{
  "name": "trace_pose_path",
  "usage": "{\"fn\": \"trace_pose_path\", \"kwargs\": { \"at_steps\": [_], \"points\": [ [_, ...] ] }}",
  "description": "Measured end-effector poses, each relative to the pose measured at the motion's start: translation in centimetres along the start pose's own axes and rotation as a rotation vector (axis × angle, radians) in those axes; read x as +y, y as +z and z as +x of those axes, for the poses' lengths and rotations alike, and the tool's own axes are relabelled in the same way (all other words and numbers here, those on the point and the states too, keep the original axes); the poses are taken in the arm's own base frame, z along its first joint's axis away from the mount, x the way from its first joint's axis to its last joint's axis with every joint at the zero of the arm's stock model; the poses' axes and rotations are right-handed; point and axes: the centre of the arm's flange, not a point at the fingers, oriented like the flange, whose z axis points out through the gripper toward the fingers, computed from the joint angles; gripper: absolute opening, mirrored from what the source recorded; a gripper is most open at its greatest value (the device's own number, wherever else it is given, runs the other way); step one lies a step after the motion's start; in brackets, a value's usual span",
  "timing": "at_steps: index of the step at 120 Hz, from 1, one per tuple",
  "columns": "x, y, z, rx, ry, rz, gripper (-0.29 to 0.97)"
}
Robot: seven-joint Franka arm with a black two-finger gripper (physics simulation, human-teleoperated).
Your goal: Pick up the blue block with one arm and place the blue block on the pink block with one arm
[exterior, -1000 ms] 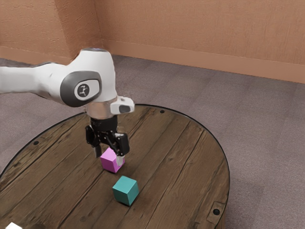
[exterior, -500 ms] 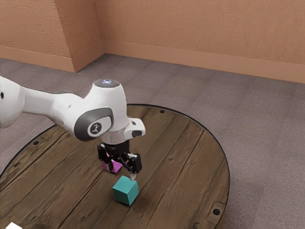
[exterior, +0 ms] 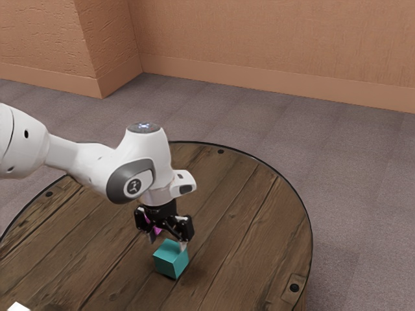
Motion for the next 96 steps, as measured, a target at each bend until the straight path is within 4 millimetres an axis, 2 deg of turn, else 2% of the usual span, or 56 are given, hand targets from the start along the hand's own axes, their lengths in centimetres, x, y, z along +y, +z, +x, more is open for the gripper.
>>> {"fn": "trace_pose_path", "kwargs": {
  "at_steps": [19, 42, 58, 96],
  "points": [
    [0.7, 1.2, -0.6, -0.005, 0.037, -0.002, 0.62],
    [0.0, 2.7, -0.3, -0.025, 0.045, 0.002, 0.62],
    [0.3, 3.7, -0.4, -0.038, 0.065, 0.007, 0.60],
    [0.5, 3.8, -0.2, -0.030, 0.091, 0.011, 0.39]
  ]
}}
